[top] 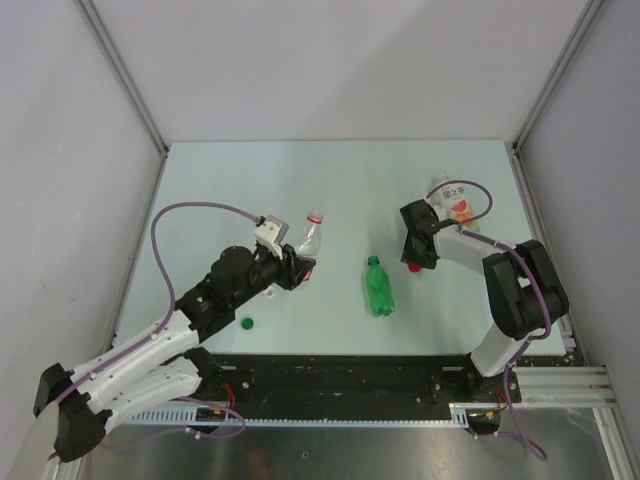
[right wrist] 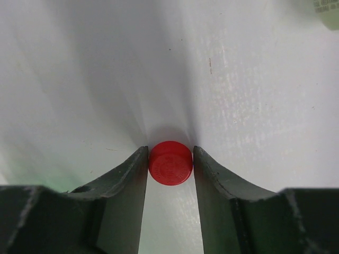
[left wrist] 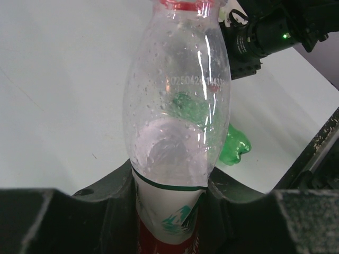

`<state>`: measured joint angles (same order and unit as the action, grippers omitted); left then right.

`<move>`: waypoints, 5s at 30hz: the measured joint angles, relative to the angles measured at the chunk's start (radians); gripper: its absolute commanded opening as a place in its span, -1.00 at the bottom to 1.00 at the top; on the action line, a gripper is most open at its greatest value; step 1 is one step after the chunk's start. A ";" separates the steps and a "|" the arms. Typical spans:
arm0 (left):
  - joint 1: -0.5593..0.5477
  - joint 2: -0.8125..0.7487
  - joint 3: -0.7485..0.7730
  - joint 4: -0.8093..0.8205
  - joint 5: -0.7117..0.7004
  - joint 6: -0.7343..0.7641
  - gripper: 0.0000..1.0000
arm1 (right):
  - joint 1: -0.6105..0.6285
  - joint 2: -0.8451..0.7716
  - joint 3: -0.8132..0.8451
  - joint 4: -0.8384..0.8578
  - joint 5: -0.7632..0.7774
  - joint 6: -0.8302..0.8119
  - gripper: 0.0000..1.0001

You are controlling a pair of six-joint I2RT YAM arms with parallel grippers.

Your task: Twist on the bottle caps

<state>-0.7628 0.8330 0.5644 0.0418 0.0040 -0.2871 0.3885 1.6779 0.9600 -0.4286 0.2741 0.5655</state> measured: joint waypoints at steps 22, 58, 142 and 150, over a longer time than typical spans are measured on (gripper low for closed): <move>0.000 0.099 0.103 0.007 0.205 0.175 -0.40 | 0.045 -0.089 -0.004 -0.039 -0.028 0.020 -0.52; 0.000 0.283 0.142 -0.045 0.807 0.426 -0.38 | -0.013 -0.759 0.017 0.041 -1.301 -0.424 -0.52; 0.013 0.296 0.222 -0.198 0.674 0.317 -0.54 | 0.173 -0.627 0.111 -0.041 -0.937 -0.383 -0.83; 0.013 0.319 0.247 -0.201 0.494 0.372 -0.56 | 0.180 -0.567 0.114 0.023 -0.726 -0.060 -0.77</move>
<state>-0.7498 1.1522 0.8112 -0.1593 0.4976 0.0849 0.5690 1.1110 1.0740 -0.4053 -0.4522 0.5056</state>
